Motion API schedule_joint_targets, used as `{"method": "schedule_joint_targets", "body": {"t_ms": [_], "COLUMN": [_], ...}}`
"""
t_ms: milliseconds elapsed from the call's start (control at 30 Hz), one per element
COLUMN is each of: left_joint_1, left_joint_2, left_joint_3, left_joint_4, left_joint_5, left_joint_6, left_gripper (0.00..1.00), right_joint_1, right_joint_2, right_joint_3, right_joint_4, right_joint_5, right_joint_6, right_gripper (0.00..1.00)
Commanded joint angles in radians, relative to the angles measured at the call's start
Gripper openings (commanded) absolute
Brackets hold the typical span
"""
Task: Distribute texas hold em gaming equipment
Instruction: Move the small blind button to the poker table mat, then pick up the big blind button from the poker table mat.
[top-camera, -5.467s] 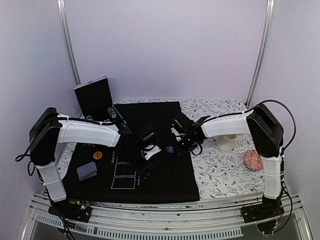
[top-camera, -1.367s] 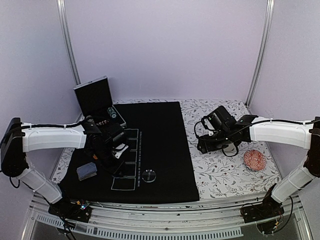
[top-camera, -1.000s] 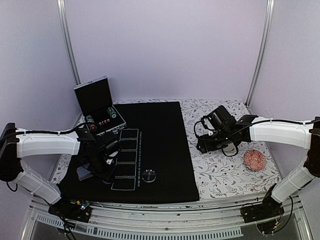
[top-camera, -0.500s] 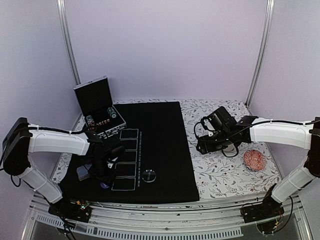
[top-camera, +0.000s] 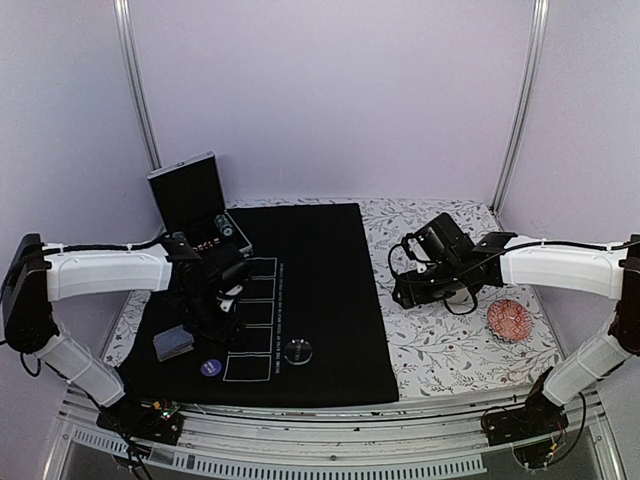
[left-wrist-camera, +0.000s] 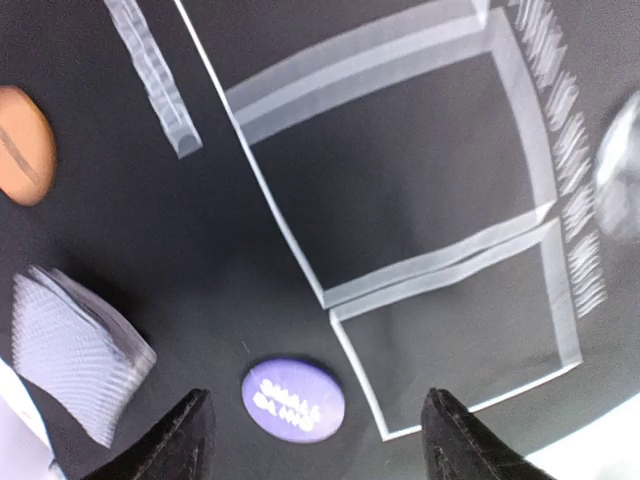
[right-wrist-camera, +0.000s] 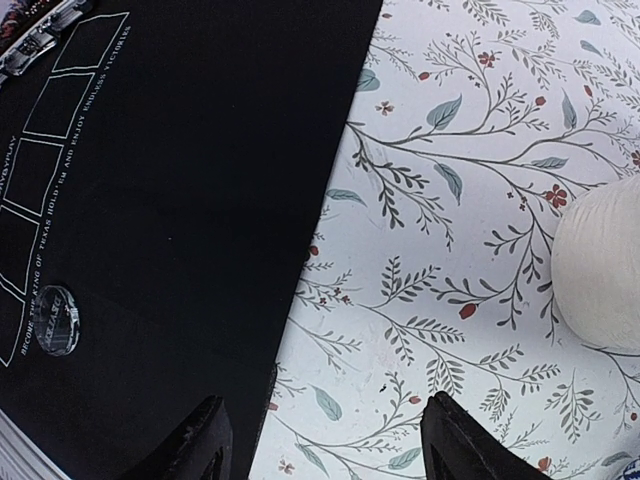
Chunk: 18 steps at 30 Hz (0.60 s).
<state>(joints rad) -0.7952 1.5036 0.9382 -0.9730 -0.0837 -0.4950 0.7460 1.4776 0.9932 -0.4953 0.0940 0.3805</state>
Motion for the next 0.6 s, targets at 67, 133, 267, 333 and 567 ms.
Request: {"method": "schedule_joint_targets", "body": {"t_ms": [67, 133, 267, 333, 567], "left_joint_1": [0.278, 0.365, 0.479, 0.504, 0.558], "left_joint_2": [-0.037, -0.018, 0.053, 0.084, 0.169], "left_joint_3": [0.06, 0.067, 0.1, 0.103, 0.07], "left_joint_4": [0.16, 0.225, 0.261, 0.261, 0.296], "left_joint_5": [-0.026, -0.028, -0.047, -0.067, -0.048], "left_joint_6": [0.092, 0.108, 0.141, 0.153, 0.183], "left_gripper": [0.74, 0.76, 0.78, 0.79, 0.81], "right_joint_1": [-0.001, -0.001, -0.001, 0.0, -0.001], "right_joint_2": [-0.045, -0.051, -0.06, -0.067, -0.072], "right_joint_3": [-0.025, -0.033, -0.042, -0.046, -0.062], "right_joint_4": [0.024, 0.027, 0.019, 0.015, 0.03], "right_joint_5": [-0.013, -0.017, -0.014, -0.008, -0.005], "right_joint_6": [0.004, 0.006, 0.004, 0.002, -0.003], "right_gripper": [0.67, 0.67, 0.67, 0.67, 0.67]}}
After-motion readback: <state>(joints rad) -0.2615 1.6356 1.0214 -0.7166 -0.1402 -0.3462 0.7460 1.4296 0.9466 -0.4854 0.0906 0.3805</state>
